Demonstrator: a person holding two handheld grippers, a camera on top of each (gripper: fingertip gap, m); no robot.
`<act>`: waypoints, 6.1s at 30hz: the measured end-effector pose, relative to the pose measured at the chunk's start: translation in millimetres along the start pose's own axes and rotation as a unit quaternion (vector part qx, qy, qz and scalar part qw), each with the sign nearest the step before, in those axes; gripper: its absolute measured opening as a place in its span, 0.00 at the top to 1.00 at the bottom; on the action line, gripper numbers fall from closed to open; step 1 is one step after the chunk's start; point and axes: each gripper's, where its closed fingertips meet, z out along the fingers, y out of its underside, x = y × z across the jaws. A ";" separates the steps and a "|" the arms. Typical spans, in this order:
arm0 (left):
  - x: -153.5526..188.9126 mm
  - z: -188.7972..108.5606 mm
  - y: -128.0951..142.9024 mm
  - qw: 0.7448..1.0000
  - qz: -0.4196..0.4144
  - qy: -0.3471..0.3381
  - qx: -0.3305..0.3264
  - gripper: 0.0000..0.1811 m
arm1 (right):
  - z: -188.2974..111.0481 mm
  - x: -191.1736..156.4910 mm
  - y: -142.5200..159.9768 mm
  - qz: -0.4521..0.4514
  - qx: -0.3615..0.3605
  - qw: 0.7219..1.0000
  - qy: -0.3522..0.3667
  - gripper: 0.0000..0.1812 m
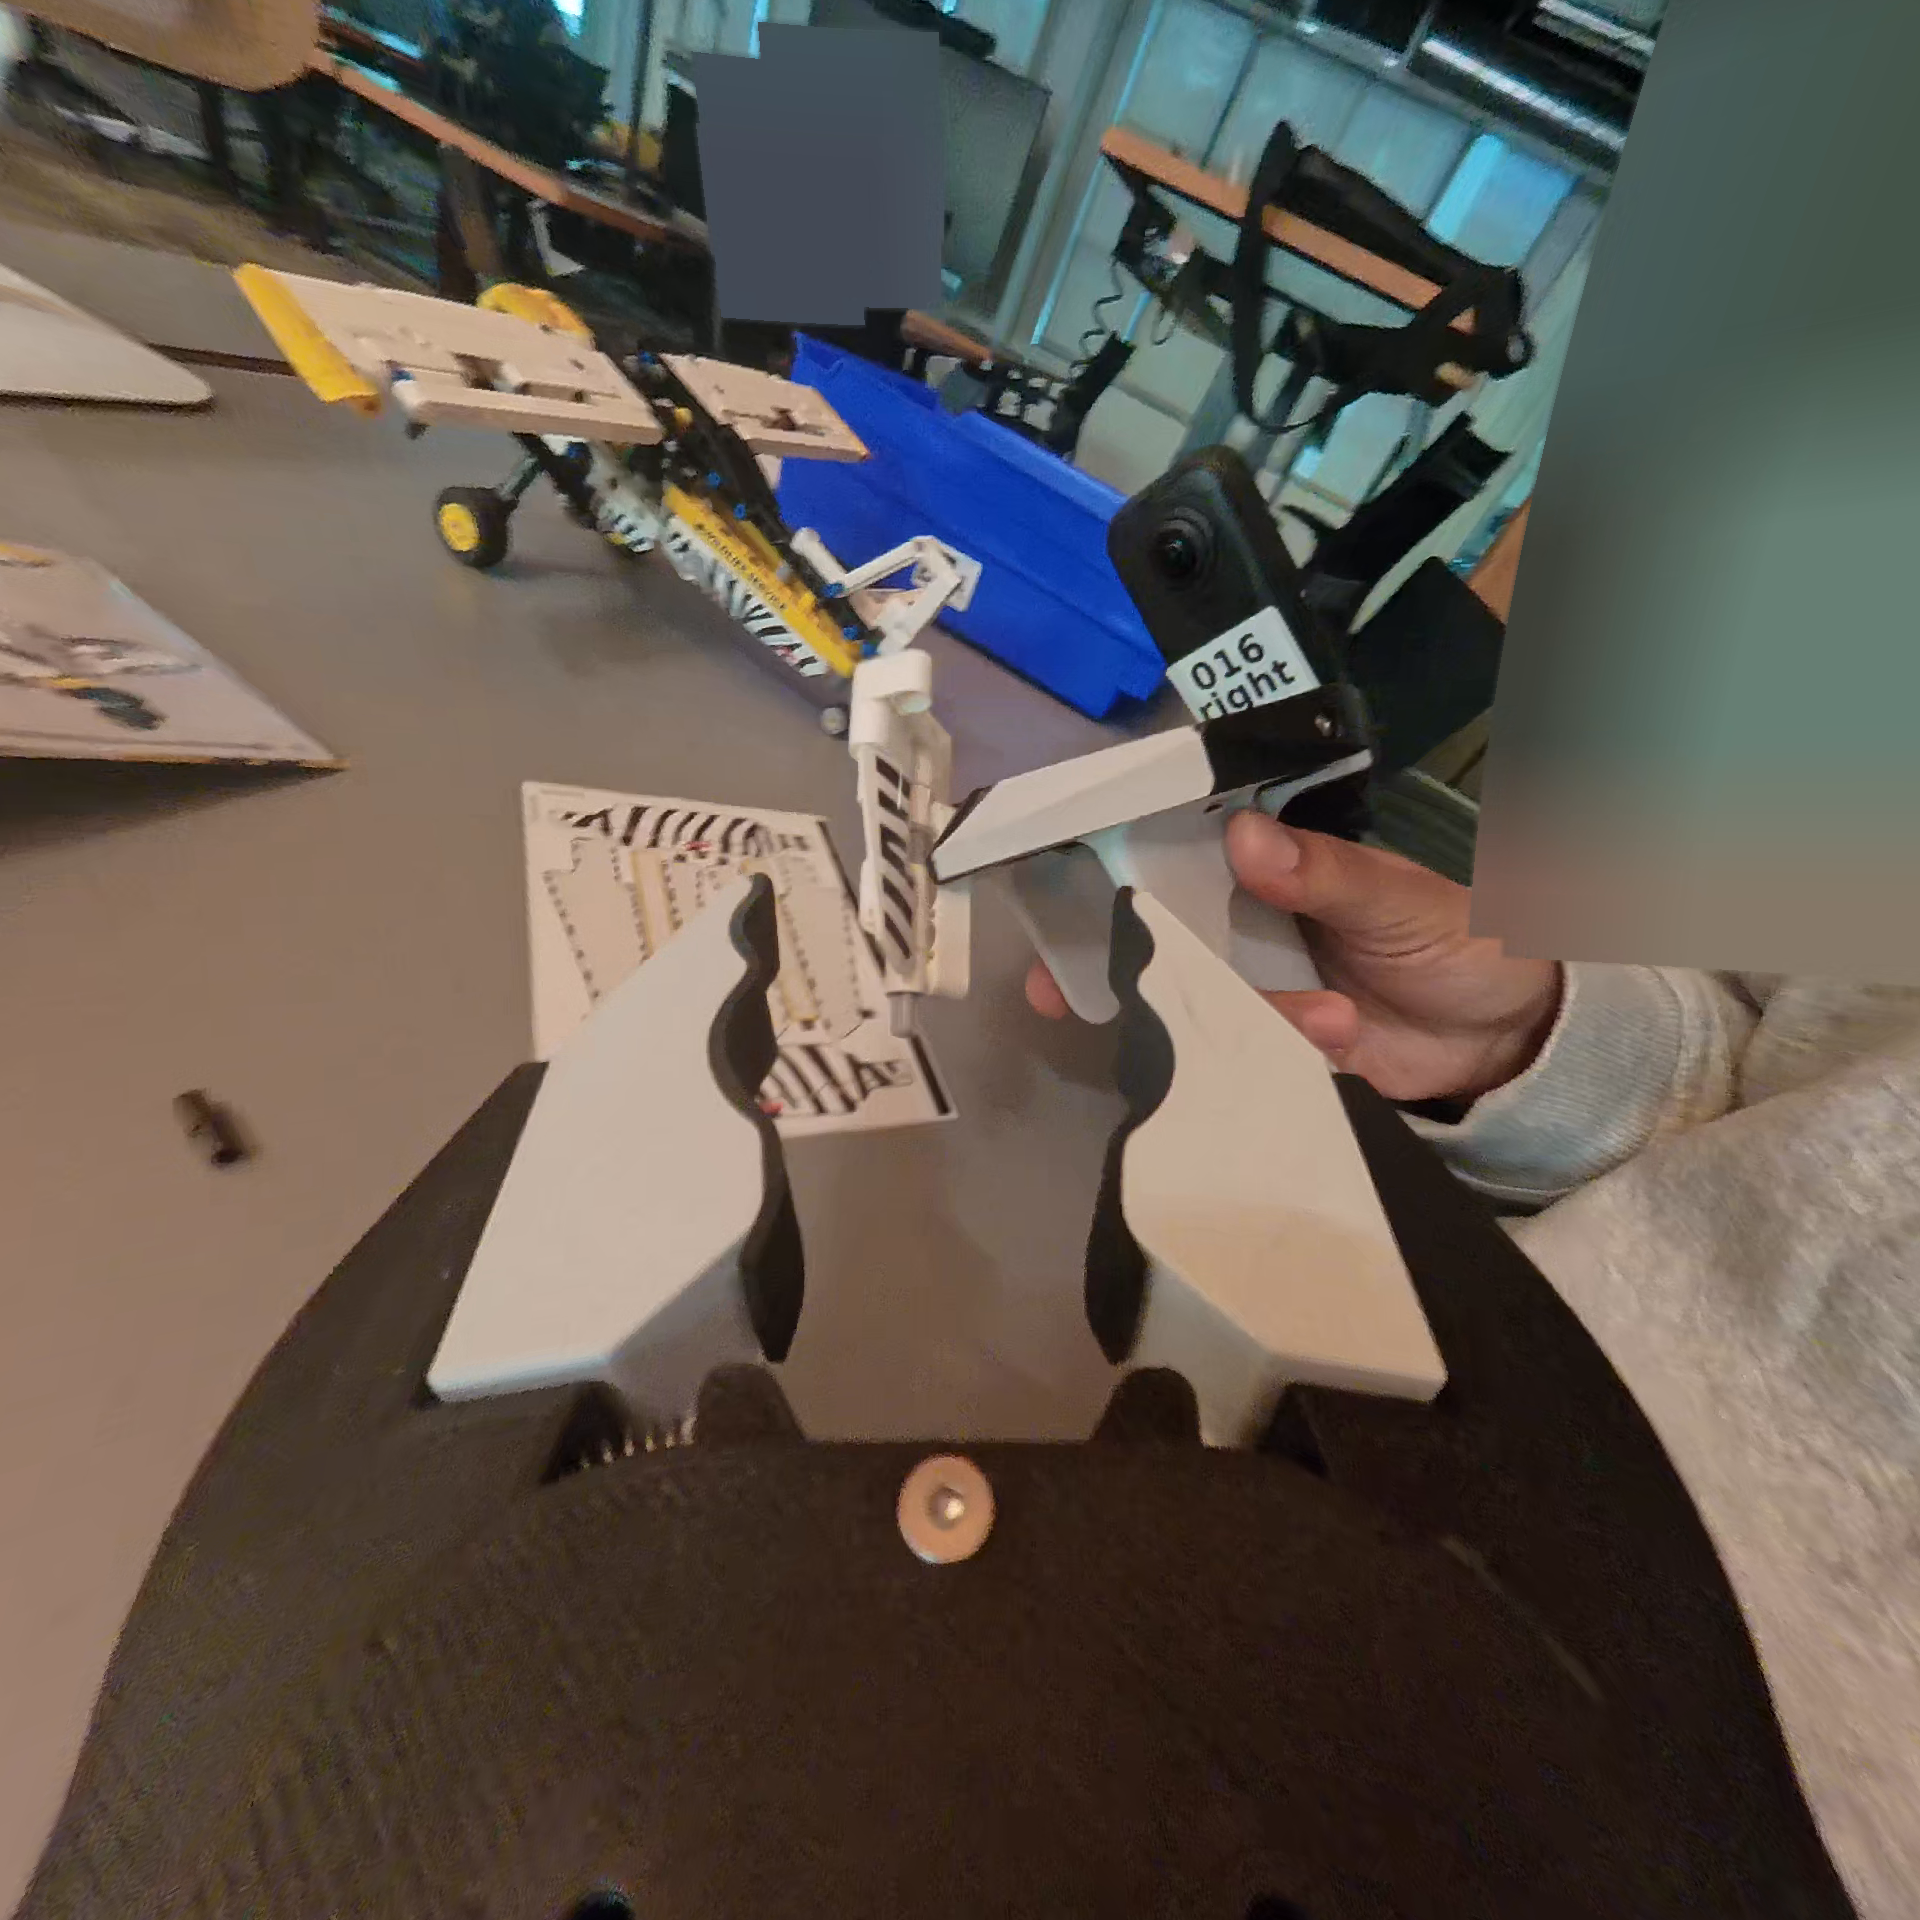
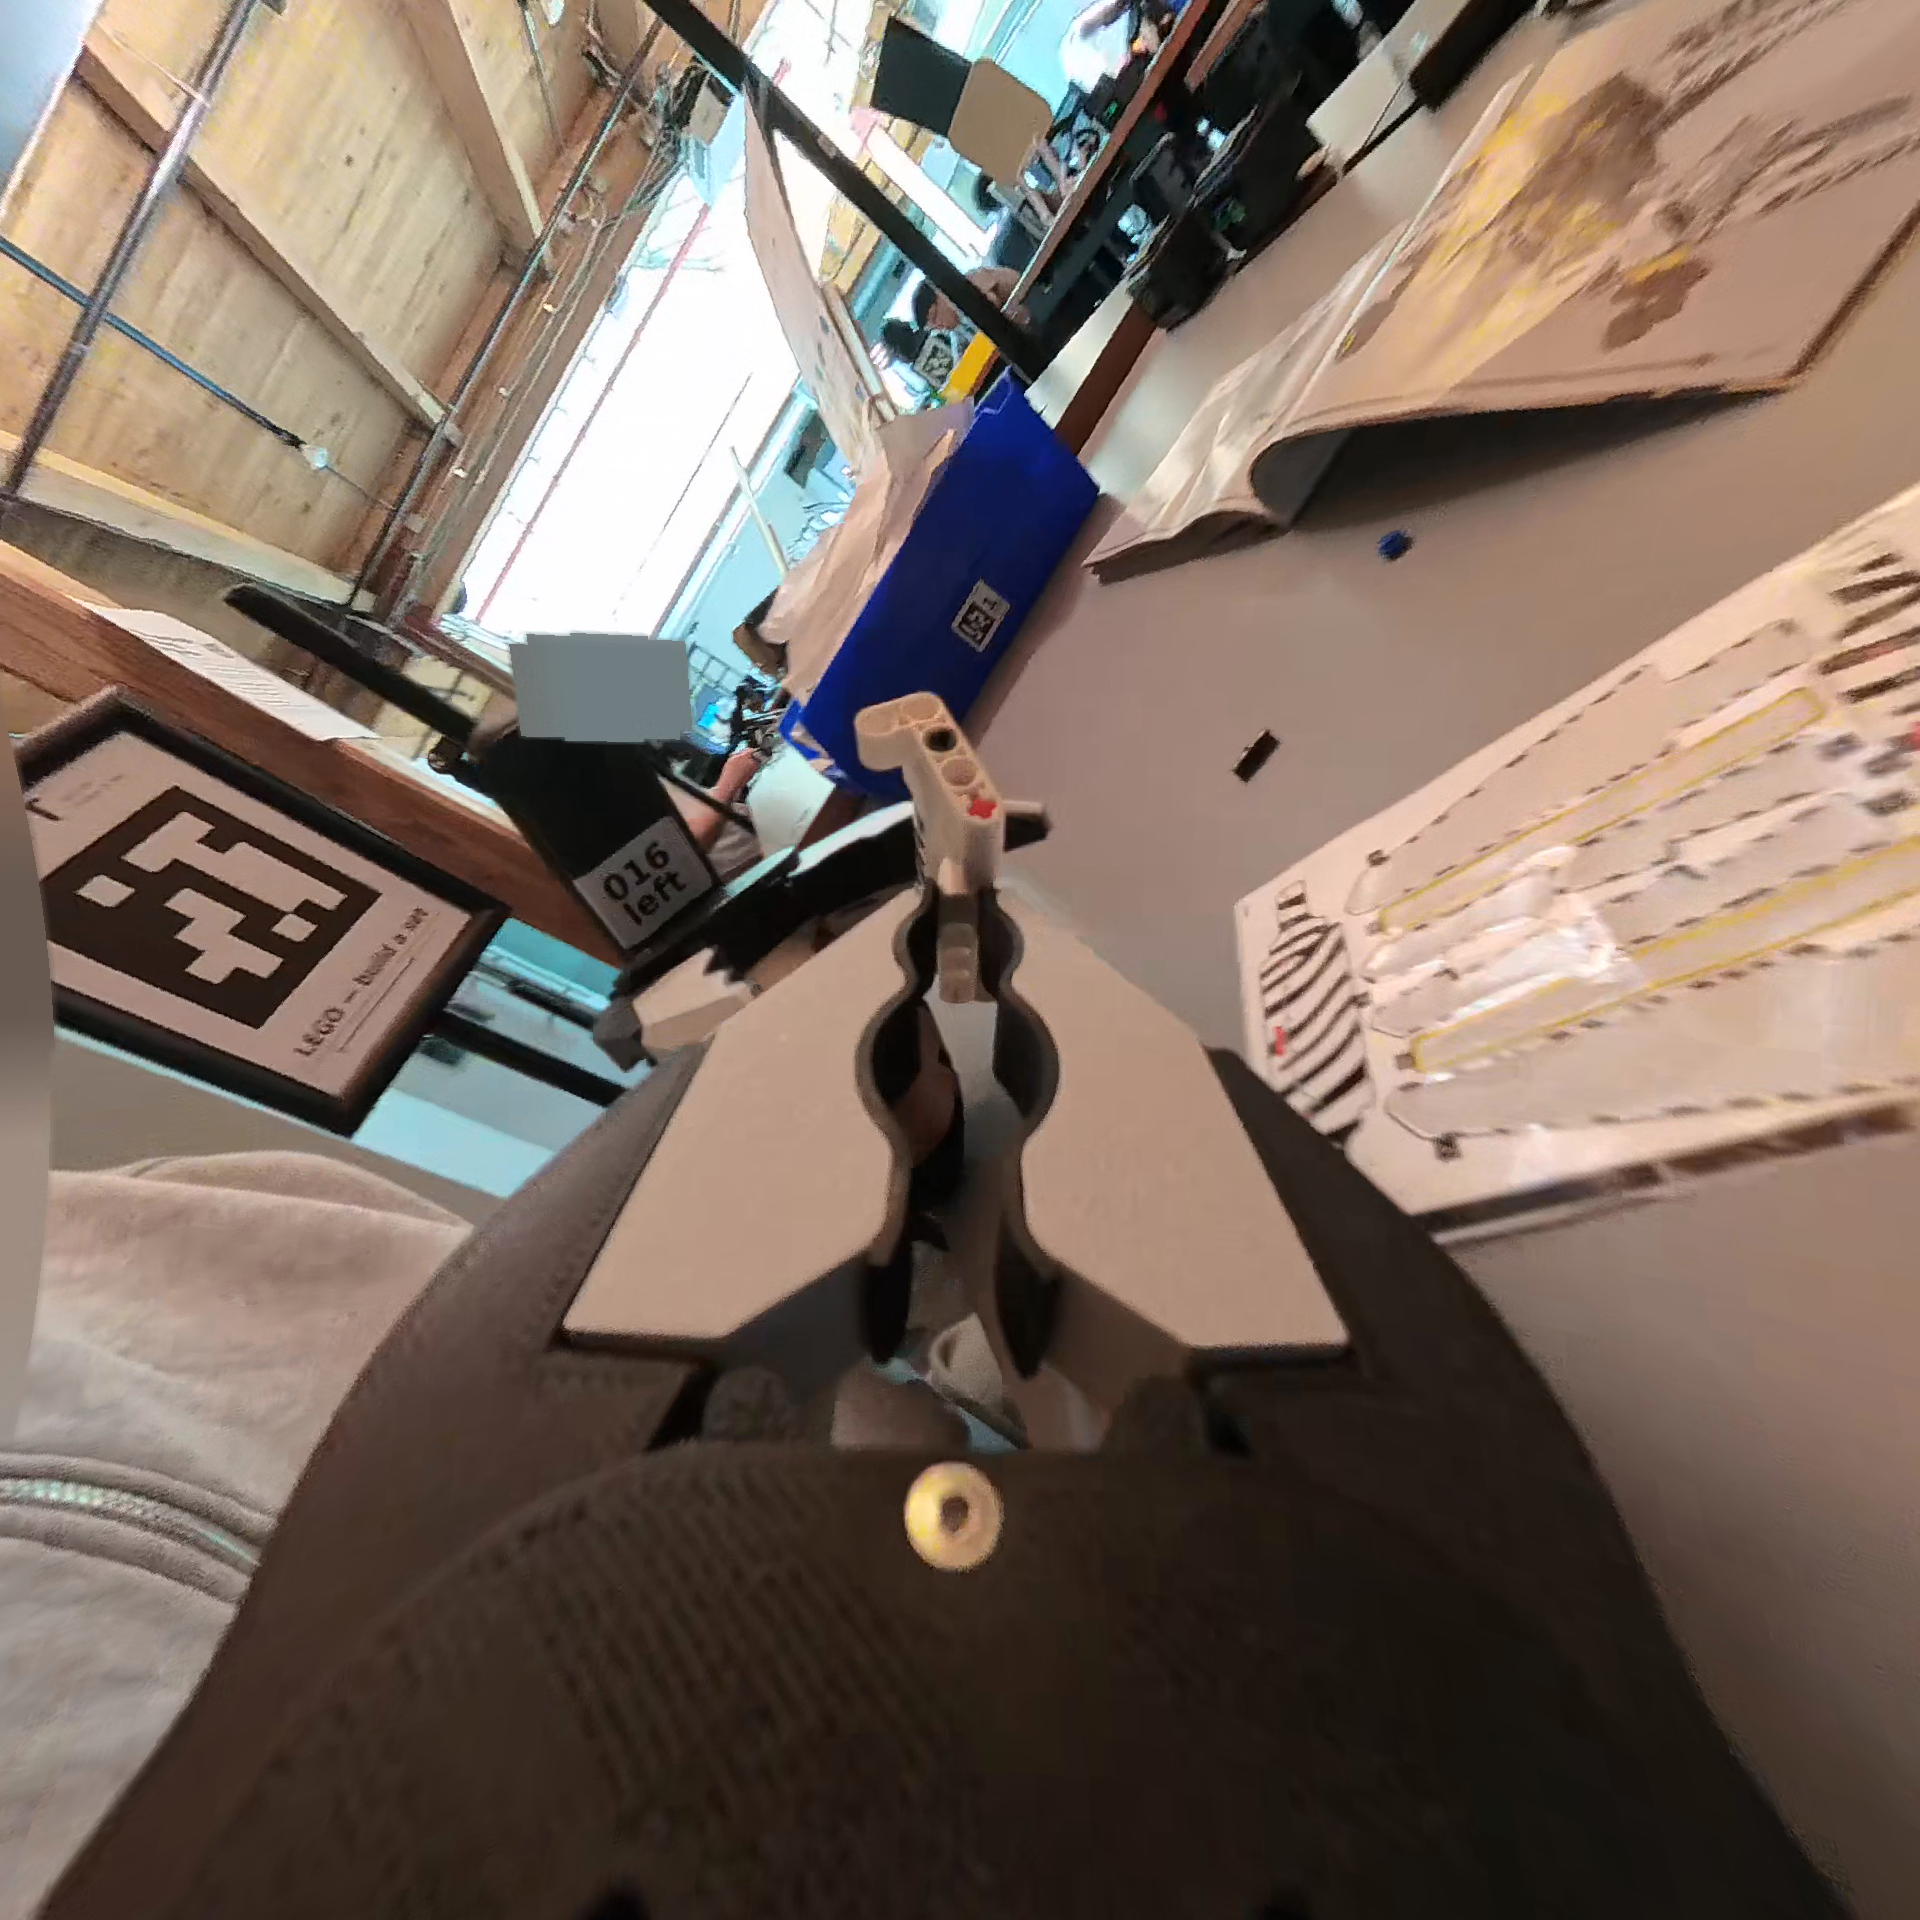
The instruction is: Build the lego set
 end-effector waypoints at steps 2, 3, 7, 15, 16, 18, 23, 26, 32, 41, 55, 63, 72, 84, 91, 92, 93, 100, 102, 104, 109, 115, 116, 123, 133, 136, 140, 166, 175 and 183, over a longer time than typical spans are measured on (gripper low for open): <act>-9.4 -8.2 1.5 0.999 0.011 -0.037 -0.008 0.65 | 11.6 -5.2 3.1 0.015 -0.010 1.000 -0.020 0.97; -14.0 -11.9 1.9 0.998 0.019 -0.053 -0.013 0.65 | 17.0 -7.5 4.4 0.017 -0.014 0.999 -0.026 0.97; -30.2 -20.5 2.0 0.995 0.037 -0.090 -0.026 0.64 | 35.7 -17.0 5.6 0.012 -0.025 0.998 -0.048 0.97; -31.7 -23.9 -2.2 0.999 0.001 -0.053 -0.008 0.83 | 56.4 -20.0 9.4 0.024 -0.021 0.998 -0.060 0.97; -33.1 -25.1 -3.5 0.999 -0.008 -0.052 -0.003 0.84 | 56.7 -18.8 8.3 0.029 -0.017 0.998 -0.061 0.97; -34.4 -27.5 -6.2 0.999 -0.022 -0.045 0.009 0.87 | 56.6 -15.4 5.3 0.032 -0.005 0.998 -0.060 0.97; -38.1 -29.8 -10.5 0.998 -0.044 -0.036 0.025 0.89 | 59.4 -11.8 -0.8 0.034 0.013 0.997 -0.075 0.97; -40.0 -28.7 -11.3 0.998 -0.052 -0.031 0.026 0.87 | 64.3 -11.0 -3.3 0.018 0.027 0.995 -0.094 0.97; -36.9 -25.0 -10.3 0.997 -0.071 0.001 0.019 0.94 | 67.6 -20.3 -14.2 -0.017 0.076 0.987 -0.140 0.97; -40.5 -27.0 -14.9 0.995 -0.092 0.011 0.037 0.97 | 66.2 -17.3 -19.5 -0.009 0.092 0.986 -0.140 0.97; -46.7 -46.9 -39.5 0.990 -0.043 -0.020 0.132 0.85 | 64.9 -9.1 -26.8 -0.032 0.125 0.987 -0.097 0.97; -52.5 -45.7 -38.3 0.989 -0.067 -0.023 0.129 0.82 | 64.3 -11.8 -25.9 -0.042 0.123 0.987 -0.098 0.97; -54.6 -45.8 -38.2 0.988 -0.080 -0.021 0.130 0.83 | 69.2 -14.7 -19.5 -0.051 0.102 0.989 -0.098 0.97; -40.9 -41.2 -35.5 0.992 -0.047 -0.002 0.114 0.97 | 49.8 -1.6 -14.4 -0.057 0.107 0.993 -0.013 0.97; -34.4 -33.9 -29.5 0.994 -0.055 0.015 0.091 0.85 | 35.3 2.1 -11.0 -0.114 0.104 0.986 0.059 0.97; -34.3 -33.9 -29.5 0.994 -0.057 0.016 0.092 0.86 | 34.0 2.5 -9.7 -0.128 0.100 0.984 0.073 0.97; -34.4 -33.9 -29.5 0.994 -0.057 0.016 0.092 0.86 | 32.8 1.3 -8.7 -0.144 0.096 0.981 0.083 0.97; -25.5 -28.1 -24.9 0.995 -0.052 0.036 0.073 0.91 | 27.5 -12.5 -0.3 -0.206 0.081 0.971 0.094 0.97; -20.5 -27.8 -23.8 0.995 -0.055 0.056 0.069 0.96 | 26.1 -13.7 0.7 -0.196 0.081 0.973 0.086 0.97; -18.7 -27.1 -22.6 0.996 -0.035 0.045 0.065 0.99 | 24.4 -8.4 0.5 -0.196 0.077 0.972 0.101 0.97; -19.0 -19.8 -15.1 0.995 0.069 -0.057 0.037 0.99 | 24.2 6.4 0.5 -0.185 0.063 0.964 0.181 0.95; -24.5 -24.8 -21.4 0.997 0.015 -0.033 0.064 1.00 | 22.9 -0.1 -3.8 -0.200 0.061 0.962 0.177 0.91; -27.8 -27.1 -23.7 0.997 -0.011 -0.023 0.073 1.00 | 21.4 -2.1 -6.1 -0.199 0.065 0.964 0.164 0.84; -40.3 -32.0 -34.7 0.977 -0.178 0.069 0.096 1.00 | -7.3 -5.7 -32.2 -0.258 0.075 0.957 0.109 0.70; -3.9 -3.9 -19.4 0.927 -0.282 0.231 -0.089 1.00 | -13.0 -13.0 -21.5 -0.449 -0.098 0.887 0.035 0.77; 3.5 2.0 -10.6 0.924 -0.271 0.239 -0.129 1.00 | -16.1 -9.2 -11.4 -0.474 -0.145 0.868 0.024 0.87; -0.3 10.7 -17.7 0.940 -0.234 0.225 -0.104 0.98 | -20.7 -2.2 -11.9 -0.413 -0.153 0.897 0.041 0.97; 18.6 60.4 -12.9 0.980 0.124 0.132 -0.089 0.89 | -63.7 16.0 -39.0 0.176 0.000 0.980 -0.090 0.97; 19.1 71.4 -6.9 0.975 0.142 0.133 -0.104 0.89 | -74.6 21.2 -48.6 0.167 0.019 0.983 -0.080 0.97; 10.1 85.4 -13.3 0.978 0.115 0.141 -0.098 0.91 | -79.9 29.7 -59.5 0.164 0.043 0.982 -0.080 0.97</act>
